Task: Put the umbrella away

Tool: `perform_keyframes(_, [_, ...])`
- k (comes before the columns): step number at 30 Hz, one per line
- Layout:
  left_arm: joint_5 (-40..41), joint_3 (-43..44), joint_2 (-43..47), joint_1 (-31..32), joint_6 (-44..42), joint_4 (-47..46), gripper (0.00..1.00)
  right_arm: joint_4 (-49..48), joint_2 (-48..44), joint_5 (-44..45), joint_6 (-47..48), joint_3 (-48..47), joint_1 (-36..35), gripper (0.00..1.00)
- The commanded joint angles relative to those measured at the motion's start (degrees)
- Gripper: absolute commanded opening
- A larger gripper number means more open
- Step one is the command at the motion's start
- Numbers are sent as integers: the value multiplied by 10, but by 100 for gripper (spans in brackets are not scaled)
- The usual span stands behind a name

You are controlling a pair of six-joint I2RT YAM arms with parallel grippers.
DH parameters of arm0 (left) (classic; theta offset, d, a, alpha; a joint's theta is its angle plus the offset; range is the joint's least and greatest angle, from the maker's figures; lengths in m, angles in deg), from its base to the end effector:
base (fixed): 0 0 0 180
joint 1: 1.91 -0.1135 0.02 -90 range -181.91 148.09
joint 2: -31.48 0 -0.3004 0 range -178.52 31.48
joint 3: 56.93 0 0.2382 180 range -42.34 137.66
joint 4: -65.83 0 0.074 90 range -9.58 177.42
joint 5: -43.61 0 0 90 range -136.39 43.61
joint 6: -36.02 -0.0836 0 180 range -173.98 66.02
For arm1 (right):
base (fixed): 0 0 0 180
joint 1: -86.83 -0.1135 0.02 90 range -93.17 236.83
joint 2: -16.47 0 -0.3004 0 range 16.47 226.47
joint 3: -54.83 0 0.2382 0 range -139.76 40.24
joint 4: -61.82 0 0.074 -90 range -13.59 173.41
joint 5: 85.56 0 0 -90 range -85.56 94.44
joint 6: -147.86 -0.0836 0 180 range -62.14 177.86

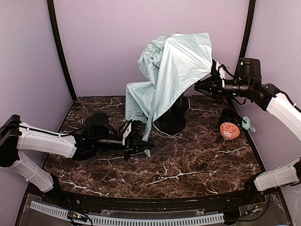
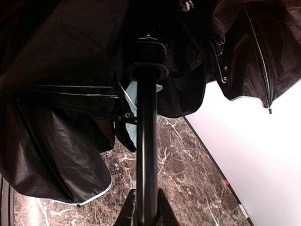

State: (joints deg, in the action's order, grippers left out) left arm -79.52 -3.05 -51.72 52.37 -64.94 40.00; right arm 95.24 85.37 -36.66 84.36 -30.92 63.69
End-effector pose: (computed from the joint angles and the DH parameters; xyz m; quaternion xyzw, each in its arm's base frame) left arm 0.1590 -0.2994 0.2864 0.5409 0.4827 -0.4354 0.5338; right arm 0.2277 0.1571 0.4237 -0.5056 0.5932 0.2649 0.5678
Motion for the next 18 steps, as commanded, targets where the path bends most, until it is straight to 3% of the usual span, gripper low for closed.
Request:
perform_keyframes(1, [69, -23, 64, 2, -57, 89, 0, -4, 6, 40, -8, -58, -2, 0])
perform_keyframes(4, [147, -49, 87, 2, -113, 117, 0, 20, 10, 21, 0, -74, -3, 0])
perform_keyframes(8, [271, -29, 50, -15, -203, 134, 0, 56, -2, -5, 47, -60, -49, 0])
perform_keyframes(13, [283, 2, 10, -71, -270, 92, 0, 181, 12, 26, 116, -83, -140, 0])
perform_keyframes(18, [311, 4, -53, -100, -352, 7, 0, 198, 13, 23, 101, -50, -172, 0])
